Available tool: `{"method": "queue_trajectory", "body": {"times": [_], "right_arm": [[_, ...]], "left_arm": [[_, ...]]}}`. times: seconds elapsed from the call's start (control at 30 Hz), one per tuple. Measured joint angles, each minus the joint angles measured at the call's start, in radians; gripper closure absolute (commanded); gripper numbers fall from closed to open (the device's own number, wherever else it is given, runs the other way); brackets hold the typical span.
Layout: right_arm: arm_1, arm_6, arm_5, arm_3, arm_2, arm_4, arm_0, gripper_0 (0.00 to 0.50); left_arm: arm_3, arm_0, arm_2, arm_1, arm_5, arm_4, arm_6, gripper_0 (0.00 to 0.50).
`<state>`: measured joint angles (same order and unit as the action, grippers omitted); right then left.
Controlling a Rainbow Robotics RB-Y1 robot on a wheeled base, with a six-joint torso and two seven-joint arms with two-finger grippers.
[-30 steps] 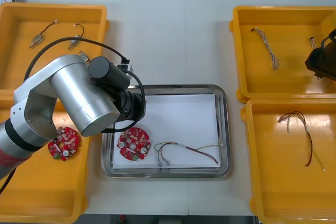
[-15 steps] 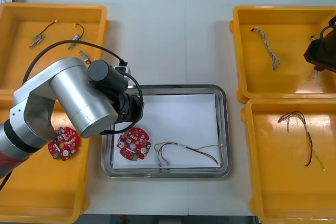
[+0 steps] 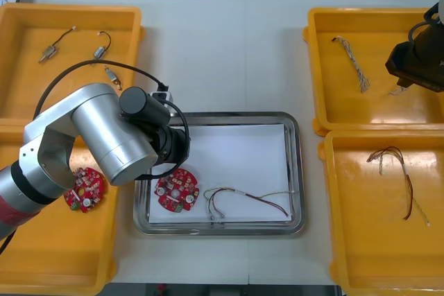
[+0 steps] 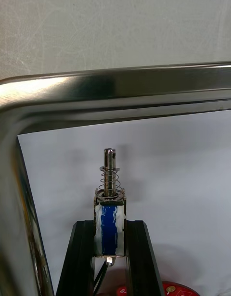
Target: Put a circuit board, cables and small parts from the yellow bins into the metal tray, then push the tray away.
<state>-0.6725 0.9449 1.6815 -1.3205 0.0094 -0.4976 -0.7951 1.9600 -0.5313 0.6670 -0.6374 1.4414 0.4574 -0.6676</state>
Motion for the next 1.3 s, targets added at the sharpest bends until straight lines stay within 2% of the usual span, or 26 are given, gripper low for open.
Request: {"method": "queue_trajectory", "body": {"times": [0.17,0.47,0.5,0.53,0.57,0.63,0.67,0.7,0.8,0.83,0.87,0.9,0.97,1.03,1.3], "right_arm": [[0.03,-0.001,0.042,-0.03,-0.02,0.001,-0.003,0.5],[0.099,-0.029,0.132,-0.097,-0.054,0.053,-0.004,0.5],[0.105,-0.029,0.135,-0.101,-0.06,0.053,-0.004,0.5],[0.11,-0.029,0.136,-0.104,-0.066,0.053,-0.005,0.5],[0.113,-0.029,0.136,-0.106,-0.069,0.053,-0.005,0.5],[0.115,-0.029,0.136,-0.108,-0.072,0.053,-0.005,0.5],[0.115,-0.029,0.136,-0.108,-0.072,0.053,-0.005,0.5],[0.115,-0.029,0.136,-0.108,-0.072,0.053,-0.005,0.5],[0.115,-0.029,0.136,-0.108,-0.072,0.053,-0.005,0.479],[0.115,-0.029,0.136,-0.108,-0.072,0.053,-0.005,0.444],[0.115,-0.029,0.136,-0.108,-0.072,0.053,-0.005,0.333],[0.115,-0.029,0.136,-0.108,-0.072,0.053,-0.005,0.188],[0.115,-0.029,0.136,-0.108,-0.072,0.053,-0.005,0.037],[0.115,-0.029,0.136,-0.108,-0.072,0.054,-0.005,0.0],[0.115,-0.029,0.135,-0.108,-0.096,0.054,-0.005,0.0]], "left_arm": [[-0.008,0.001,0.001,0.0,-0.005,0.0,0.0,0.5],[-0.025,0.001,0.009,0.0,-0.026,0.0,0.0,0.5],[-0.025,0.001,0.009,0.0,-0.027,0.0,0.0,0.458],[-0.025,0.001,0.009,0.0,-0.027,0.0,0.0,0.333],[-0.025,0.001,0.009,0.0,-0.027,0.0,0.0,0.287],[-0.025,0.001,0.009,0.0,-0.027,0.0,0.0,0.134],[-0.025,0.001,0.009,0.0,-0.027,0.0,0.0,0.093],[-0.025,0.001,0.009,0.0,-0.027,0.0,0.0,0.026],[-0.025,0.001,0.009,0.0,-0.027,0.0,0.0,0.0],[-0.025,0.001,0.009,0.0,-0.027,0.0,0.0,0.0],[-0.025,0.001,0.009,0.0,-0.027,0.0,0.0,0.0],[-0.025,0.001,0.009,0.0,-0.027,0.0,0.0,0.0],[-0.025,0.001,0.009,0.0,-0.027,0.0,0.0,0.0],[-0.025,0.001,0.009,0.0,-0.027,0.0,0.0,0.0],[-0.021,0.001,0.004,0.0,-0.025,0.013,0.0,0.0]]}}
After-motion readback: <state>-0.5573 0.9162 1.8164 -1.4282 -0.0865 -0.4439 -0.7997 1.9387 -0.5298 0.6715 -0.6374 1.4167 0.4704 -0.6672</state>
